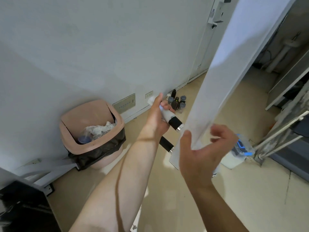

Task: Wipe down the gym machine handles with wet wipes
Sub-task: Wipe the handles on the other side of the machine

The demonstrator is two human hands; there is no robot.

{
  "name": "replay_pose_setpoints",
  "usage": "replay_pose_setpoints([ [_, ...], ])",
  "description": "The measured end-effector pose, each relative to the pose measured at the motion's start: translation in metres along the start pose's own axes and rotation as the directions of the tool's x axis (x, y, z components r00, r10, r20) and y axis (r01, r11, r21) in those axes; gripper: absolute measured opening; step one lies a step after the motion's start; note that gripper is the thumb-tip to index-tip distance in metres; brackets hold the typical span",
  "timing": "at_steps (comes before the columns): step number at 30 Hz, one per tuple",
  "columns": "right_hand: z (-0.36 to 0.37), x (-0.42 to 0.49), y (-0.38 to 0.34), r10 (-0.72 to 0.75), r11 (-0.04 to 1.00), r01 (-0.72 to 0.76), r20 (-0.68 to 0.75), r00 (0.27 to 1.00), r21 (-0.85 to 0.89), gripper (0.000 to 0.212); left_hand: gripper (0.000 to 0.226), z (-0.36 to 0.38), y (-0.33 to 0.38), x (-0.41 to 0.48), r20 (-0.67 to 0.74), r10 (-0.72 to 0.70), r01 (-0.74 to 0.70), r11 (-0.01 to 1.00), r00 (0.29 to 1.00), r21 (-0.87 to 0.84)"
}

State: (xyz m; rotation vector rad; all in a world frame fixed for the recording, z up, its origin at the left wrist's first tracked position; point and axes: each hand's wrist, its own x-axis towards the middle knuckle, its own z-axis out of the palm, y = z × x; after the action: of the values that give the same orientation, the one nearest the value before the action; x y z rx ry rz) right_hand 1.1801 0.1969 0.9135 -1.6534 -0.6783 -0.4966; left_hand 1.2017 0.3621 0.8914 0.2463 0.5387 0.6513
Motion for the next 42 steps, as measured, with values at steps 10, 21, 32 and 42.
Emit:
replay_pose_setpoints([
  [10, 0.017, 0.041, 0.016, 0.354, 0.925, -0.377, 0.242, 0.903, 0.051, 0.044, 0.029, -0.002, 0.029, 0.001, 0.075, 0.013, -0.014, 1.000, 0.997, 0.013],
  [21, 0.033, 0.039, 0.025, 0.343, 0.928, -0.361, 0.159, 0.926, 0.097, 0.049, 0.038, 0.005, -0.005, -0.010, -0.074, 0.019, -0.005, 0.981, 0.997, 0.192],
  [32, 0.034, 0.043, 0.036, 0.284, 0.946, -0.307, 0.198, 0.938, 0.101, 0.052, 0.020, -0.009, -0.011, -0.010, 0.001, -0.009, 0.007, 0.843, 1.000, 0.537],
  [42, 0.038, 0.052, 0.044, 0.280, 0.949, -0.302, 0.203, 0.938, 0.091, 0.053, 0.067, -0.010, 0.008, 0.000, -0.047, 0.227, -0.170, 0.835, 0.973, 0.523],
])
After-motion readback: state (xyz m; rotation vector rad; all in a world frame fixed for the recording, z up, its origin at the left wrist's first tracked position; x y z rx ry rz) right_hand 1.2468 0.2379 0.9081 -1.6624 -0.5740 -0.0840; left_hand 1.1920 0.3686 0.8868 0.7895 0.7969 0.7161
